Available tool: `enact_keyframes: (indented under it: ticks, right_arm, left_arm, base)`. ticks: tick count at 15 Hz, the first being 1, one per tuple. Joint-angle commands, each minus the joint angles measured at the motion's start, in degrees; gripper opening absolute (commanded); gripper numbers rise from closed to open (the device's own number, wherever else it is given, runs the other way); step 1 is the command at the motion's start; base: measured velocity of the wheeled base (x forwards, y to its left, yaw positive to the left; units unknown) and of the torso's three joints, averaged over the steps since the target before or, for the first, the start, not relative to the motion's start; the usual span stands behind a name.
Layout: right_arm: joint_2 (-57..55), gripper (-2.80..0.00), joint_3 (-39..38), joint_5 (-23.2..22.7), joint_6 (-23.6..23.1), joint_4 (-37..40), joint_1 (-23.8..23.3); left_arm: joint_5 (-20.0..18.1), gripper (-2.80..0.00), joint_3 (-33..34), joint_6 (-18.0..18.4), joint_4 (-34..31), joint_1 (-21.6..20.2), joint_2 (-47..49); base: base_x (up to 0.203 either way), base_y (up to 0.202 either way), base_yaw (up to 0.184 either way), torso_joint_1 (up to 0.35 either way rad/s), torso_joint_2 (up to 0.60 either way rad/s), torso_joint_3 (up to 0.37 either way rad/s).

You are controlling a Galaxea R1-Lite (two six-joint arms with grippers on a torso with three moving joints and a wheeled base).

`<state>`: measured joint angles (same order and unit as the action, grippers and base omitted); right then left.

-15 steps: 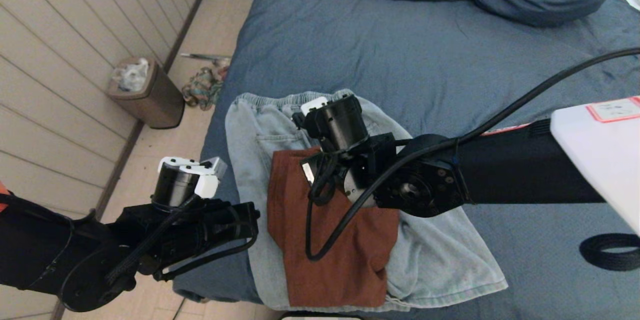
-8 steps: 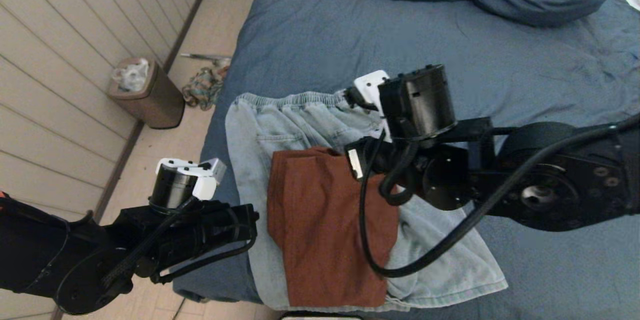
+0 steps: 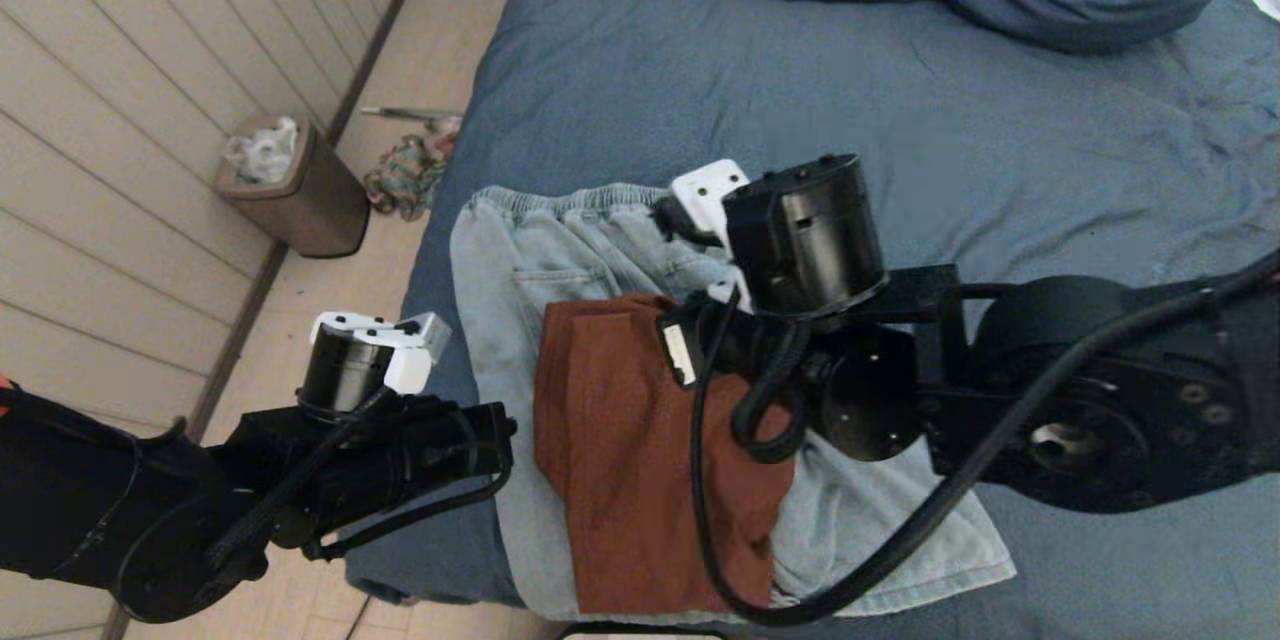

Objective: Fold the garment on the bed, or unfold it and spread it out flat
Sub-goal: Unford the brown shorts

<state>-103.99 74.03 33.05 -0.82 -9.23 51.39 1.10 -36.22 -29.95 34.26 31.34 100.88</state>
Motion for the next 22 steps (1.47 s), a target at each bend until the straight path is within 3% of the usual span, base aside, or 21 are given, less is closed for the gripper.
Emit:
enact_keyframes:
  ticks: [1, 13, 18, 22]
  right_arm:
    - [-8.1, 0.00, 3.9, 0.4, -0.3, -0.5, 3.0]
    - [-21.0, 0.00, 17.2, 1.7, -6.6, -1.2, 3.3]
    - [-21.4, 0.00, 15.3, 3.8, -7.6, -2.2, 1.8]
    - [-20.5, 0.00, 9.2, 4.1, -7.7, -8.4, 0.1]
  left_arm:
    - [0.0, -2.80, -0.3, -0.1, 0.2, -0.8, 0.2]
    - [0.0, -2.80, -0.5, 0.0, 0.2, -0.8, 2.0]
    - [0.0, -2.80, -0.5, 0.0, 0.2, -0.8, 1.8]
    - [0.0, -2.80, -0.5, 0.0, 0.2, -0.8, 2.0]
  base:
    - [0.000, 0.000, 0.000, 0.000, 0.00, 0.000]
    - [0.000, 0.000, 0.000, 0.000, 0.00, 0.000]
    - [0.000, 0.000, 0.000, 0.000, 0.00, 0.000]
    - [0.000, 0.000, 0.000, 0.000, 0.00, 0.000]
